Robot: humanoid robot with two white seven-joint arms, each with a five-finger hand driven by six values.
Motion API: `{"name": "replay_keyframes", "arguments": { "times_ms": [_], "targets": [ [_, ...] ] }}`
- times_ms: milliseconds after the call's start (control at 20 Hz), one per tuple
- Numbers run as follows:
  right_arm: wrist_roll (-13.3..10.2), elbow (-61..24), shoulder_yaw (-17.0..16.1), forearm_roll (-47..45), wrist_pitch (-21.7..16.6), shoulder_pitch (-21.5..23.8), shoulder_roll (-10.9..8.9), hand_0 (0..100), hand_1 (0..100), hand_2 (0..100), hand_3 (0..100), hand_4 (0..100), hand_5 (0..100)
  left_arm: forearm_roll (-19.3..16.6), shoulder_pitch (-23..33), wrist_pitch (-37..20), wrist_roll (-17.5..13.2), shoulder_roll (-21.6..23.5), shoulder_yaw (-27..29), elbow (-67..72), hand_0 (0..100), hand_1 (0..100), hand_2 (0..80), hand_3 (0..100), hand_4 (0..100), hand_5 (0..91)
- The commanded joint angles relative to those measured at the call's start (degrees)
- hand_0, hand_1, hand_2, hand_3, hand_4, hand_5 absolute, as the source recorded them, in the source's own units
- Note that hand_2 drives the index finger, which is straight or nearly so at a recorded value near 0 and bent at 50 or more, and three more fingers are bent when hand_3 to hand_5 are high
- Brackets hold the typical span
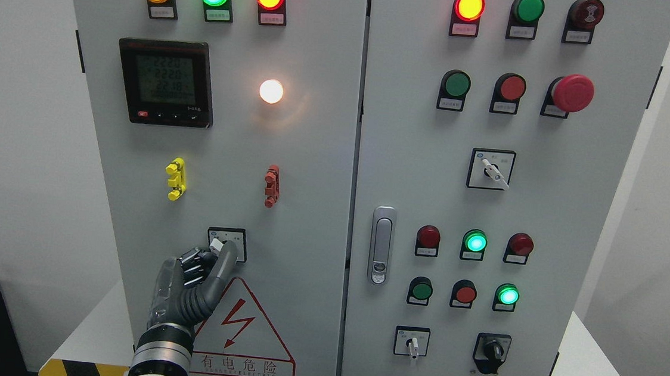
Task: Turn on light switch 1
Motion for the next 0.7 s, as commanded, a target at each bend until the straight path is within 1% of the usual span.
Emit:
{"name": "replay_keyframes", "arguments": {
  "times_ms": [0, 200, 650],
  "targets": [
    [0.0, 0.0, 0.0, -1.4, 0.0, 0.0, 0.0, 0, 0, 0, 0, 0, 0, 0.0, 0.0, -0.3, 0.2, 0.0, 1.7, -0.1, 25, 51, 62.7, 95, 91, 77.6],
    [0.0, 0.0, 0.0, -1.4, 0.0, 0.0, 0.0, 0, 0, 0, 0, 0, 0, 0.0, 0.1, -0.3, 0.2, 0.0, 1.8, -0.1, 21, 49, 62.7, 95, 91, 77.6],
    [0.0, 0.0, 0.0, -1.4, 0.0, 0.0, 0.0, 0, 0, 0, 0, 0, 0, 0.1, 0.6, -0.3, 0.1, 0.2, 1.8, -0.3, 18, 49, 62.7, 95, 91, 77.6]
  ]
}}
